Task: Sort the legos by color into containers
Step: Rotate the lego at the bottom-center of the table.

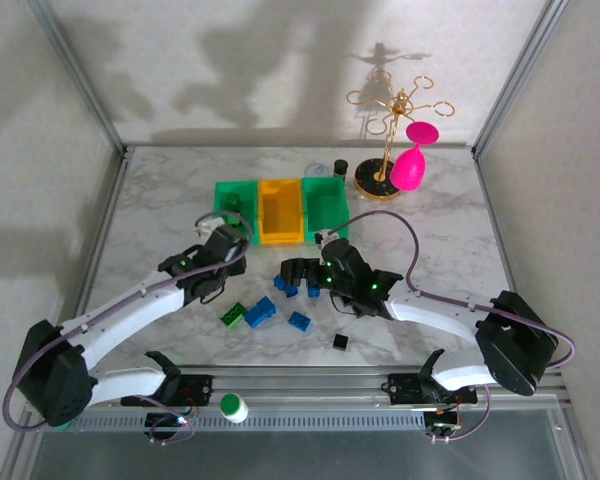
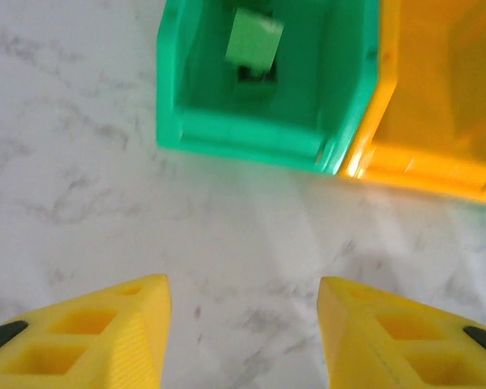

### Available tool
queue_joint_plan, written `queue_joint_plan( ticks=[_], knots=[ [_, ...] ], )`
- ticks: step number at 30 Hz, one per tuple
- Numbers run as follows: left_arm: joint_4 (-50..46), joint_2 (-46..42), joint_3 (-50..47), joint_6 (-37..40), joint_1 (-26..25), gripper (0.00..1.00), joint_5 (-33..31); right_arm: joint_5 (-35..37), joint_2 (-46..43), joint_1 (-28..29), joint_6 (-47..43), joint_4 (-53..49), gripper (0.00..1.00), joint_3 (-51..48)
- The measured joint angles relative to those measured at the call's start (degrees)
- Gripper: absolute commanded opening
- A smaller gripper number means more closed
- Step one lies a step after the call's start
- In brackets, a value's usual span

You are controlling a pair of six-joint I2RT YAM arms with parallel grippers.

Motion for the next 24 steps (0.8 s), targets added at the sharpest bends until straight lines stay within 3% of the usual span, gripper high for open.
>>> queue_joint_plan(
  ticks=[12, 24],
  knots=[
    [-9.2, 1.1, -6.6, -13.8, -14.4, 0.55, -4.3, 0.5, -1.5, 1.4, 1.6, -0.4, 0.99, -1.4],
    [-12.8, 3.4, -8.6, -21.0, -22.0, 0.59, -5.3, 1.2, -2.0, 1.4, 2.0, -0.5, 0.99, -3.3]
  ],
)
